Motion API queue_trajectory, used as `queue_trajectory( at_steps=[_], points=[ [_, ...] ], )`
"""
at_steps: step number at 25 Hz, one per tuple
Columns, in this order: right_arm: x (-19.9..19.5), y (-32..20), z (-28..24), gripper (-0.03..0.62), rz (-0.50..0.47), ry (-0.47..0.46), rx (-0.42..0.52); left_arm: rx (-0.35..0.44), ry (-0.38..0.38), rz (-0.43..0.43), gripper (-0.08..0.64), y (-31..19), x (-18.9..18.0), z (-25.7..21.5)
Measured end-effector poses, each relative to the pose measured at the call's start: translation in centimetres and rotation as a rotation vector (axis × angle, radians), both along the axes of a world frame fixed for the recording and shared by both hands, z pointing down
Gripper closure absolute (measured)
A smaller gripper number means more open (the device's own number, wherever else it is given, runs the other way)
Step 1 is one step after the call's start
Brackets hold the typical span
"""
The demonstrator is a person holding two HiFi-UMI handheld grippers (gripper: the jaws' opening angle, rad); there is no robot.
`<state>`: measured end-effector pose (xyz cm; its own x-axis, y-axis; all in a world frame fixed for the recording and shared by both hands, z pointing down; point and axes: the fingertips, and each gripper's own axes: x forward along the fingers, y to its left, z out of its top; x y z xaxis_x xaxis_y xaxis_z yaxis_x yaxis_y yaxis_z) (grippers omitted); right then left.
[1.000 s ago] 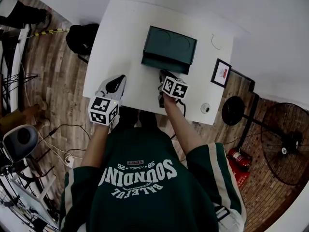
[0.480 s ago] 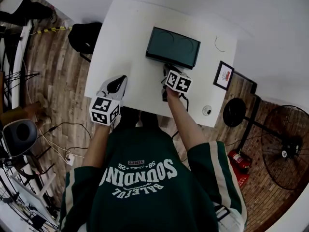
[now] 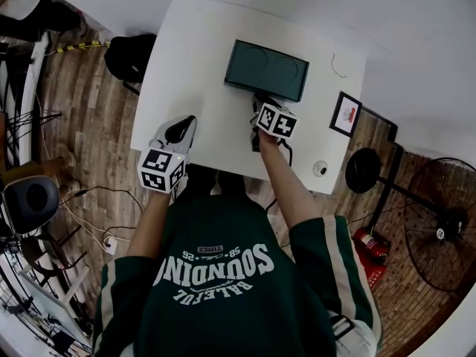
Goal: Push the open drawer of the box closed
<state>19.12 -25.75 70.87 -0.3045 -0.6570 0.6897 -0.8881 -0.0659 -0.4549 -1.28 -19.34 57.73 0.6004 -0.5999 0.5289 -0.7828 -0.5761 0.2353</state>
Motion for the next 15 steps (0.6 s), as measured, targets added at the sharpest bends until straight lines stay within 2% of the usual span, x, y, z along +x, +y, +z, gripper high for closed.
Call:
queue_trajectory(
  at_steps=[7,12,15],
  points=[
    [-1.3,1.0,-0.5,0.489,-0.049,0.007,0.011,-0.002,0.008,0.024,0.508,-0.4,0.0,0.0],
    [-0.1,3.3,-2.1,0.492,-0.026,0.016,0.031,0.025,0.020,0.075,0.506,-1.2,1.5,-0.8],
    [1.0,4.4,-4.1,0.515,-0.004,0.023,0.086,0.048,0.030,0.109,0.506,-1.8,2.5,-1.5]
  ],
)
